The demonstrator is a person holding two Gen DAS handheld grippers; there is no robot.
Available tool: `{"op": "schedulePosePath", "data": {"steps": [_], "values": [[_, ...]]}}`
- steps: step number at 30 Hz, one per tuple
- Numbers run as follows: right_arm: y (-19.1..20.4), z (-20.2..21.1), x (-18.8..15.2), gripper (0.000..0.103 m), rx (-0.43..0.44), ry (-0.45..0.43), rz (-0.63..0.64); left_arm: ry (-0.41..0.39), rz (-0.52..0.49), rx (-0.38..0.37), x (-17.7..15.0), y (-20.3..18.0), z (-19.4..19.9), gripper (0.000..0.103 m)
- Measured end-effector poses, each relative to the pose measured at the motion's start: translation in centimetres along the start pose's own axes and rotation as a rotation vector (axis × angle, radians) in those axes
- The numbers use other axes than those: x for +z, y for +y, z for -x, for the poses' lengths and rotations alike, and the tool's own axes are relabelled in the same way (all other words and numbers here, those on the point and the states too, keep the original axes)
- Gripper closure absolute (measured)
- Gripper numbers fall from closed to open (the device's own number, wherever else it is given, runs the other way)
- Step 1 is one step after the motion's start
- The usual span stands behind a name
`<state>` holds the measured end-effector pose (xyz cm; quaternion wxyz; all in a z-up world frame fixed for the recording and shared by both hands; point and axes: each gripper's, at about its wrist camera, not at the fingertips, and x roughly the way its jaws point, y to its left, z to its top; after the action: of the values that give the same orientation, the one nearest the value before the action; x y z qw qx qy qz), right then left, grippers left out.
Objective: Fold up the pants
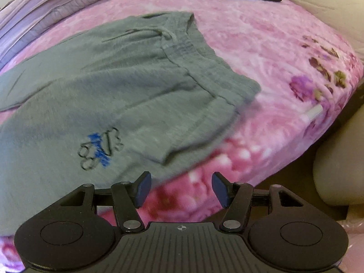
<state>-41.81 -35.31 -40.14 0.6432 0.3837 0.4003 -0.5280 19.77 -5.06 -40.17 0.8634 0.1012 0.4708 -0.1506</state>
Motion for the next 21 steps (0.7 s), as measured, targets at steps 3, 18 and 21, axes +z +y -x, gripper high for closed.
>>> {"op": "schedulePosePath", "data": {"steps": [3, 18, 21], "values": [[-0.1, 0.2, 0.0, 0.047, 0.008, -0.001, 0.029, -0.052, -0.098, 0.079, -0.3, -0.9, 0.4, 0.066], [2.6, -3.3, 1.1, 0.028, 0.022, -0.079, 0.241, 0.012, -0.357, -0.008, -5.9, -9.0, 2.0, 0.051], [2.1, -0.9, 1.8, 0.028, 0.039, -0.024, 0.247, 0.076, -0.357, -0.033, -6.1, -8.9, 4.6, 0.052]]}}
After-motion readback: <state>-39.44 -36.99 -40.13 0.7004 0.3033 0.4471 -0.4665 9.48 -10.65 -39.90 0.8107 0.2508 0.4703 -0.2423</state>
